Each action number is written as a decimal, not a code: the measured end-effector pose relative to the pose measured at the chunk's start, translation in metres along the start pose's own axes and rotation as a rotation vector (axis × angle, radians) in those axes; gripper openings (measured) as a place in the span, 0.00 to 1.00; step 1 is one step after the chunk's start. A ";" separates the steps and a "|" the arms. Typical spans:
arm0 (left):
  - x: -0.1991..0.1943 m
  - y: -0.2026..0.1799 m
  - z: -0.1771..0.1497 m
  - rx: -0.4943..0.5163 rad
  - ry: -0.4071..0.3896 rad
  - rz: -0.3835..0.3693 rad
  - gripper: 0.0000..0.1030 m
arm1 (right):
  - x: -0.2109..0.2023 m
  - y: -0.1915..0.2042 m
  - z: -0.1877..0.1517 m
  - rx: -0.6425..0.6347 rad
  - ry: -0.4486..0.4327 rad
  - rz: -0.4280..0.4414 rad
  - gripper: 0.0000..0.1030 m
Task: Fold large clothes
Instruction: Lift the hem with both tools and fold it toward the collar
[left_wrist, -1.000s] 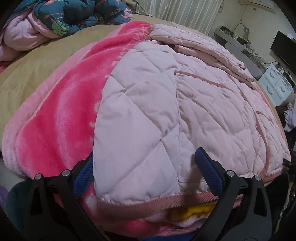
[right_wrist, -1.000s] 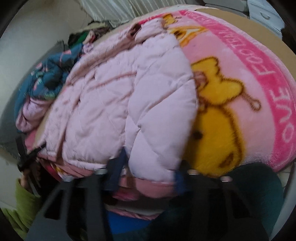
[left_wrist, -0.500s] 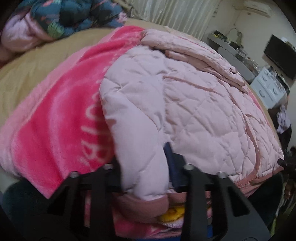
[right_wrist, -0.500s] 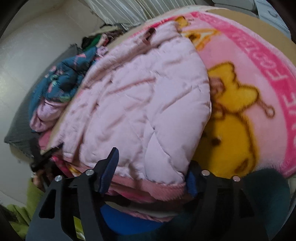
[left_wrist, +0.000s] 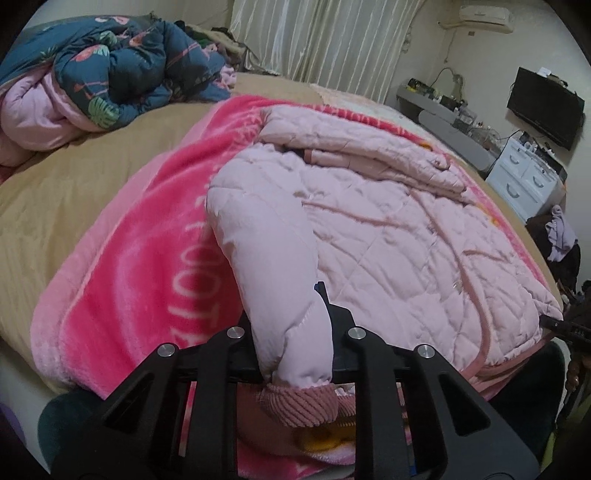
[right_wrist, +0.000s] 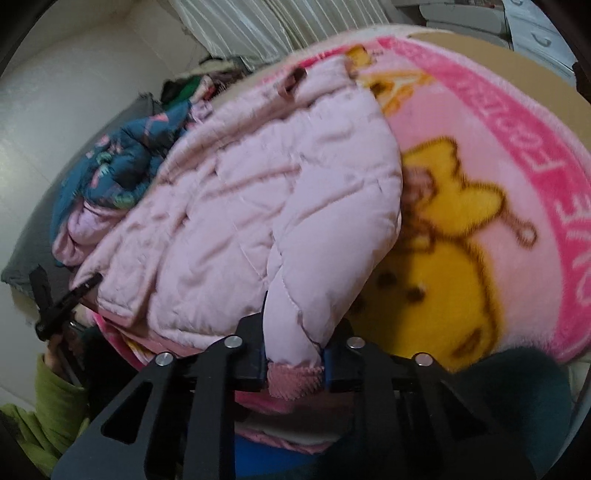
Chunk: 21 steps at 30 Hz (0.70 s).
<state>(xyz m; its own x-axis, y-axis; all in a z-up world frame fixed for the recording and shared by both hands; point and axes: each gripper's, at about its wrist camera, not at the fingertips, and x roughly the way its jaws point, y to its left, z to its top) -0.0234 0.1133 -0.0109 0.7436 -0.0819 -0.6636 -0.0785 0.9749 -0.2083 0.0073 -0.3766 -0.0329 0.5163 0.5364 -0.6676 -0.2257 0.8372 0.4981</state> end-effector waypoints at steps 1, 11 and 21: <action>-0.002 -0.001 0.002 0.002 -0.008 -0.003 0.12 | -0.002 0.002 0.003 -0.008 -0.014 0.005 0.17; -0.016 -0.014 0.030 0.026 -0.096 -0.025 0.11 | -0.028 0.019 0.044 -0.055 -0.159 0.069 0.16; -0.024 -0.028 0.063 0.068 -0.175 -0.020 0.11 | -0.030 0.026 0.084 -0.055 -0.247 0.066 0.16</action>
<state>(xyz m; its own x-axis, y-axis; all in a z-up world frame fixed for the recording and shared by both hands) 0.0029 0.1007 0.0564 0.8489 -0.0703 -0.5238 -0.0218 0.9856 -0.1677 0.0550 -0.3798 0.0470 0.6836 0.5535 -0.4757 -0.3069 0.8094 0.5008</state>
